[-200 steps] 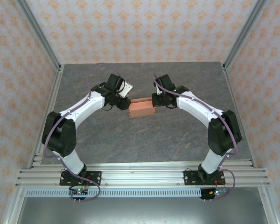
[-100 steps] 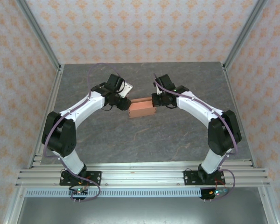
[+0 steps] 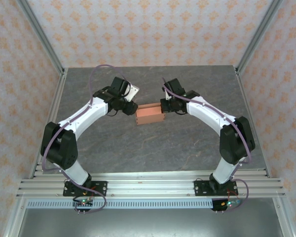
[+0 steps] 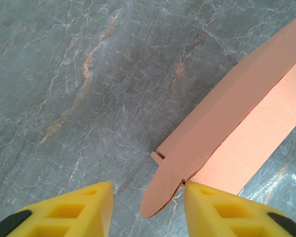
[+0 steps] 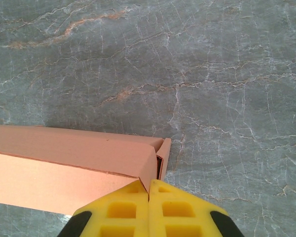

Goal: Fold the paper box

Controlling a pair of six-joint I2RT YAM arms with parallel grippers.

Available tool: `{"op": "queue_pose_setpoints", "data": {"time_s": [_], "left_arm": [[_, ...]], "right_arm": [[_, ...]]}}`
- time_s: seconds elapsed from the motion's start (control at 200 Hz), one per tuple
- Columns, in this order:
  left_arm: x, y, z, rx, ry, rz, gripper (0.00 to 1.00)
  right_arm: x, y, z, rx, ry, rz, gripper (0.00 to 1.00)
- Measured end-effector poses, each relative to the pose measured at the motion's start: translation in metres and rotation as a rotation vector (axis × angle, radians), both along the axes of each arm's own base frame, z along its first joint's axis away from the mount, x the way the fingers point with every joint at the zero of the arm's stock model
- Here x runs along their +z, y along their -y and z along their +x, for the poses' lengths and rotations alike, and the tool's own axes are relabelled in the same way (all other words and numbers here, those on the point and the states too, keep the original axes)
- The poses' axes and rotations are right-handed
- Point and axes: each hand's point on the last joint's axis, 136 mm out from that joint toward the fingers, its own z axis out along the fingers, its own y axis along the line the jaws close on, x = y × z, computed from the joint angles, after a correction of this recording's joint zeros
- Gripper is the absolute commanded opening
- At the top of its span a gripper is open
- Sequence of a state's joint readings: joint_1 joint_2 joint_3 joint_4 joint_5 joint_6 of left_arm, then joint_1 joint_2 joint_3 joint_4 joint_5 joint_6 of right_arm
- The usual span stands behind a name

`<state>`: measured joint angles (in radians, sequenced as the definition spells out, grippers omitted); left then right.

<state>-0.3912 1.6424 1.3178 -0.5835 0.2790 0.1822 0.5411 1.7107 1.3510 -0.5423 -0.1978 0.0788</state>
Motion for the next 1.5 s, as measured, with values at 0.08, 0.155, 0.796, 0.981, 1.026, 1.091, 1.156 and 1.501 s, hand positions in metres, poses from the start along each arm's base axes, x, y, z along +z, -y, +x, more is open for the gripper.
{"op": "queue_pose_setpoints", "data": {"time_s": [0.08,0.155,0.796,0.981,1.026,1.091,1.156,1.501], "left_arm": [[0.0,0.0,0.0,-0.001,0.0,0.001,0.4],[0.0,0.0,0.0,-0.001,0.001,0.0,0.38],[-0.007,0.004,0.007,-0.007,-0.018,0.002,0.32],[-0.008,0.007,0.006,-0.026,-0.023,-0.005,0.18],[-0.008,0.007,0.006,-0.029,-0.024,-0.006,0.16],[-0.008,0.007,0.005,-0.032,-0.024,-0.008,0.12],[-0.008,0.008,0.005,-0.03,-0.026,-0.012,0.1],[-0.005,0.006,0.009,0.152,-0.076,-0.093,0.02]], "right_arm": [[0.0,0.0,0.0,0.0,0.0,0.0,0.0],[0.0,0.0,0.0,0.0,-0.002,-0.001,0.0],[0.0,-0.001,-0.001,0.002,-0.001,-0.001,0.0],[0.0,-0.001,-0.001,0.002,-0.001,-0.001,0.0],[0.0,-0.001,-0.001,0.002,-0.001,-0.001,0.0],[0.0,-0.001,-0.001,0.004,-0.001,-0.001,0.0],[0.0,-0.002,-0.001,0.006,-0.001,-0.001,0.0],[0.001,-0.006,-0.003,-0.009,-0.003,0.004,0.0]]}}
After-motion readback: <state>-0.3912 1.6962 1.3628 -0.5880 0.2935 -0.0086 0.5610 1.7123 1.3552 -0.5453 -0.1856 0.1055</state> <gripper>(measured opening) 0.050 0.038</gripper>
